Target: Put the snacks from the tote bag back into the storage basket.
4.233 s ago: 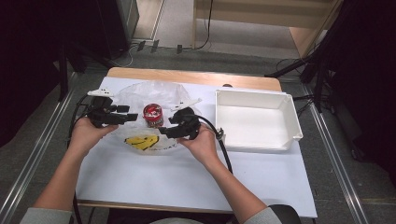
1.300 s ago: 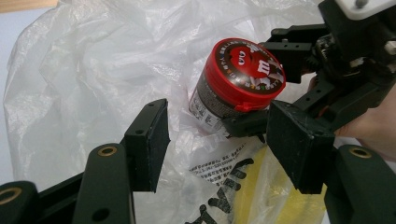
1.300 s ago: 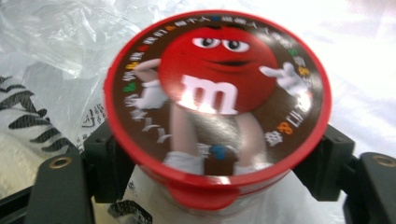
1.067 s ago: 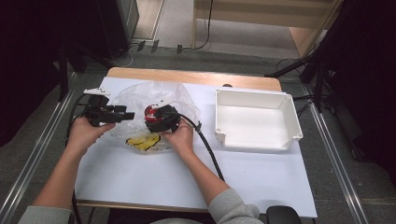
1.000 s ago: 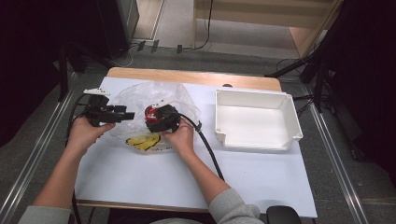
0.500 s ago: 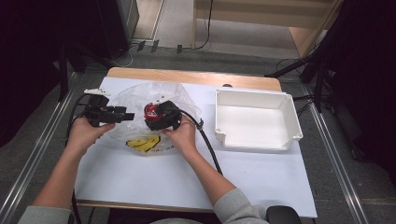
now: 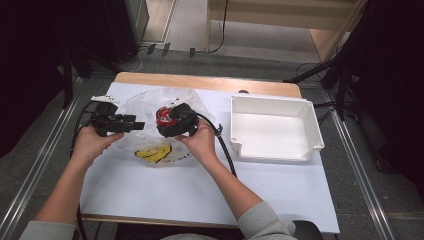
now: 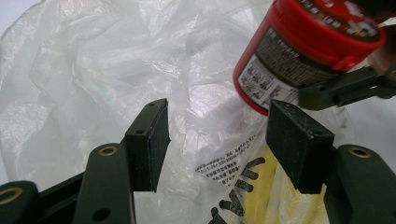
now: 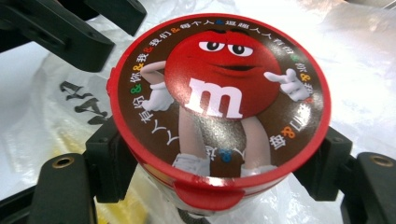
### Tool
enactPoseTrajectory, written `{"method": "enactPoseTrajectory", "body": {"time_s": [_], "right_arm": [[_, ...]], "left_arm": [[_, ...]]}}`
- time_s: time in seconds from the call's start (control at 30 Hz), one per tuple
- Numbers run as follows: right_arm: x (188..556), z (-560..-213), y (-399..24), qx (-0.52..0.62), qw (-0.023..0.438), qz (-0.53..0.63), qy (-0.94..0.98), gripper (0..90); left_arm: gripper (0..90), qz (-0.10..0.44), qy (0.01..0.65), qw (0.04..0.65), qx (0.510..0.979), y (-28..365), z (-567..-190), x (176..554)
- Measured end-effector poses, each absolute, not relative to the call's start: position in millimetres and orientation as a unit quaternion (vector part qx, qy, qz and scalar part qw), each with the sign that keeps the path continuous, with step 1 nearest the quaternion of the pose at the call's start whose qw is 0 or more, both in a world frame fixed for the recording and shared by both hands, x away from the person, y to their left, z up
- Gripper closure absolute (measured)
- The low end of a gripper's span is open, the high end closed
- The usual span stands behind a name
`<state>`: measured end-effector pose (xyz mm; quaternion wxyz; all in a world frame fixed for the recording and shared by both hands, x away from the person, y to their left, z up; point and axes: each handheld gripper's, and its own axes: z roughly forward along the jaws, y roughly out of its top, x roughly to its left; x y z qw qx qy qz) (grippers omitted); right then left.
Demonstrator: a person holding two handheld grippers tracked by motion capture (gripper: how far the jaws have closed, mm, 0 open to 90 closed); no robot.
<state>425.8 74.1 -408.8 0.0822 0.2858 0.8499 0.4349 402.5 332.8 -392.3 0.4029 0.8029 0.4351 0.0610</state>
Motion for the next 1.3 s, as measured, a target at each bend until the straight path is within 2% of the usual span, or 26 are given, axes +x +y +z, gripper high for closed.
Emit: {"method": "enactPoseTrajectory", "body": {"time_s": [0.6, 1.3], "right_arm": [[419, -384, 45, 0.278, 0.064, 0.445, 0.849, 26.3], [400, -388, 15, 0.261, 0.056, 0.444, 0.855, 26.3]], "left_arm": [[40.8, 0.047, 0.428, 0.407, 0.806, 328, -396, 401], [41.1, 0.053, 0.42, 0.396, 0.815, 323, -398, 396]]}}
